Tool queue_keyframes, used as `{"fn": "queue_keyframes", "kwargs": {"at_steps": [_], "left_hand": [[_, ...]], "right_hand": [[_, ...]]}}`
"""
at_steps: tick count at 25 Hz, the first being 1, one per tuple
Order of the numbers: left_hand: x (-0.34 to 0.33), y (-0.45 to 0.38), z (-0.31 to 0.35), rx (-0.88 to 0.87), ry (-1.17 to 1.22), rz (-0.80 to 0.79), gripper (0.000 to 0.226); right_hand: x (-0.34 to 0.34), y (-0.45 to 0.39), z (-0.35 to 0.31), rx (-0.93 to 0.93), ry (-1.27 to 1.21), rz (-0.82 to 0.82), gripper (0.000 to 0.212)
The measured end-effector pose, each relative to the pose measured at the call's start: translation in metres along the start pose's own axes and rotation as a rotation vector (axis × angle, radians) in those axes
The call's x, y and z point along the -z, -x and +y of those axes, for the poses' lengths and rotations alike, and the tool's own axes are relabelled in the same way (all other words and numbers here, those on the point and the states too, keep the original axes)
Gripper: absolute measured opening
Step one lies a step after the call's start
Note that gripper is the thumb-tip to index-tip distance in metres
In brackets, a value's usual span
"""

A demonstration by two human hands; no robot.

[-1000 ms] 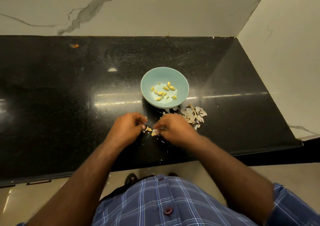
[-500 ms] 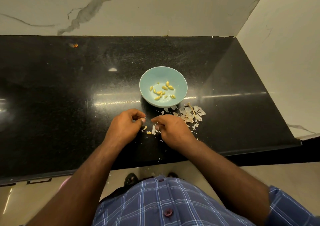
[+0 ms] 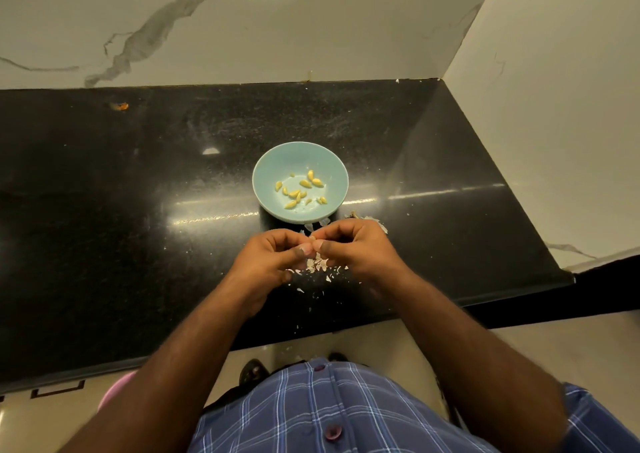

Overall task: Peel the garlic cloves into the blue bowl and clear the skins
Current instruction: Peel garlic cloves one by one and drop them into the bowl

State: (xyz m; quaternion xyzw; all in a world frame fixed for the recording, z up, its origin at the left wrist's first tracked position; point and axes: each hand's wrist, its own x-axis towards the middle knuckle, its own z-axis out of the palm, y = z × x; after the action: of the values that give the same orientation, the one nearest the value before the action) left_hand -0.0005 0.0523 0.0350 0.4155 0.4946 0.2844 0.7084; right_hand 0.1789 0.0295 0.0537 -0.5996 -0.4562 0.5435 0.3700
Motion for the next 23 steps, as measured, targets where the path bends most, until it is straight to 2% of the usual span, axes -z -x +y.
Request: {"fn": "queue_keyframes", "kwargs": {"at_steps": [2, 6, 9, 13, 18, 23], "left_hand": [[-0.004, -0.001, 0.004, 0.049, 0.05, -0.053, 0.006], [-0.01, -0.005, 0.013, 0.081, -0.027, -0.107, 0.01], [-0.019, -0.004, 0.015, 0.089, 0.07, -0.091, 0.006], [-0.026, -0.004, 0.012, 0.096, 0.148, -0.077, 0.006], [-0.019, -0.008, 0.01, 0.152, 0.086, -0.039, 0.006], [-0.021, -0.01, 0.007, 0.2, 0.138, 0.011, 0.008]], "right_hand": [[0.011, 0.003, -0.003, 0.011, 0.011, -0.051, 0.014], [0.029, 0.001, -0.012, 0.038, 0.138, -0.128, 0.007], [0.03, 0.0, -0.011, 0.045, 0.185, -0.083, 0.003], [0.022, 0.002, -0.001, 0.08, 0.105, -0.013, 0.011], [0.027, 0.002, -0.006, 0.102, 0.217, -0.07, 0.009], [0.014, 0.003, 0.002, 0.228, 0.408, 0.111, 0.012]]}}
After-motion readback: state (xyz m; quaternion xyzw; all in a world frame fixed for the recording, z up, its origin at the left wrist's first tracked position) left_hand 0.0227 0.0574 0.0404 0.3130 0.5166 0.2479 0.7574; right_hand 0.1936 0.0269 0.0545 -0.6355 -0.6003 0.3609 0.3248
